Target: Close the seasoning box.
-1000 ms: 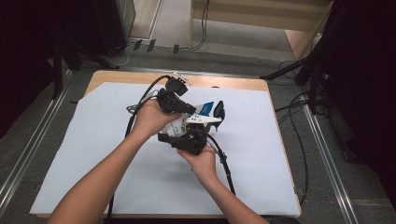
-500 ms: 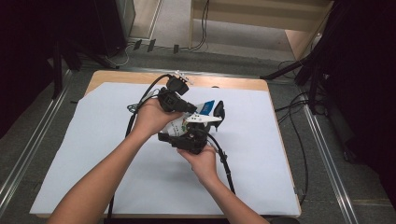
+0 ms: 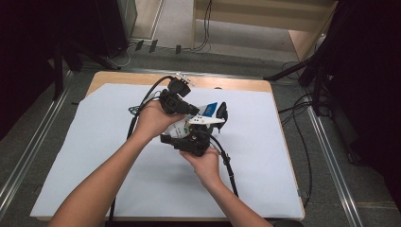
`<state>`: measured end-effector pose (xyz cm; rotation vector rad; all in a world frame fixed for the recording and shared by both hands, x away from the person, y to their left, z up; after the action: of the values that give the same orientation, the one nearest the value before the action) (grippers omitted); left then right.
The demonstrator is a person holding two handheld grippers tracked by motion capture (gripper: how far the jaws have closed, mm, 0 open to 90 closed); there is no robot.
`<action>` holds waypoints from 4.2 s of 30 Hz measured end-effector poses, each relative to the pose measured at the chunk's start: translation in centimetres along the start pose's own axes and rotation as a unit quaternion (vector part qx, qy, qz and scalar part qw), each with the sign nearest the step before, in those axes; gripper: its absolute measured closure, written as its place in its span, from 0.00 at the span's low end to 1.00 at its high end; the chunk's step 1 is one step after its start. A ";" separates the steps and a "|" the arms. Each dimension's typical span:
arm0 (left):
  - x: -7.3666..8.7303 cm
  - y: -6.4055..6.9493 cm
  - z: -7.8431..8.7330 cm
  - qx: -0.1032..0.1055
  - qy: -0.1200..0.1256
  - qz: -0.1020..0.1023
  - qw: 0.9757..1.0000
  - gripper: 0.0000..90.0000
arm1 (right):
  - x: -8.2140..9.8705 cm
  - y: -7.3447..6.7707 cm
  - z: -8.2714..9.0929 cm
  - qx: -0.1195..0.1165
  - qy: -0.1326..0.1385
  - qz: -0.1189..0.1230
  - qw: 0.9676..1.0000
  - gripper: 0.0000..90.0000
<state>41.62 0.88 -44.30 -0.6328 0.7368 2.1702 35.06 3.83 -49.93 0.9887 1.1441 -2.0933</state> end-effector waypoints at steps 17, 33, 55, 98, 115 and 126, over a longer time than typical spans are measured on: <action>0.0 -0.3 -0.5 0.011 0.012 -0.001 1.000 0.99 | 0.1 0.4 0.0 0.002 -0.005 -0.004 1.000 0.74; 0.4 -0.6 -0.3 0.034 0.041 0.017 0.998 0.98 | 0.4 0.5 -0.2 0.006 -0.023 0.013 1.000 0.74; -0.4 -0.3 -0.2 0.026 0.019 0.020 0.999 1.00 | -0.1 0.4 0.0 0.003 -0.010 0.002 1.000 0.74; 0.8 -0.7 0.2 0.028 0.013 0.006 1.000 1.00 | 1.4 1.1 -1.0 0.043 -0.019 0.035 0.998 0.66; 1.9 -1.1 0.9 0.029 0.015 -0.003 0.999 1.00 | 2.4 1.5 -1.7 0.060 -0.029 0.054 0.996 0.66; 2.1 -0.8 1.5 0.031 0.025 -0.005 0.999 1.00 | 2.9 1.9 -1.8 0.069 -0.033 0.059 0.995 0.65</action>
<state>40.63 3.40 -44.79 -0.6592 0.8231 2.1200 35.39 4.14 -53.74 1.0166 0.8956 -2.1151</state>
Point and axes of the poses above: each handheld gripper's, and its own axes: z roughly backward along the jaws, x roughly out of its underside, y roughly to its right, the point moved 10 cm from there along -z, roughly forward along the jaws, and after that the axes turned 6 degrees about x, right-handed, at the moved point
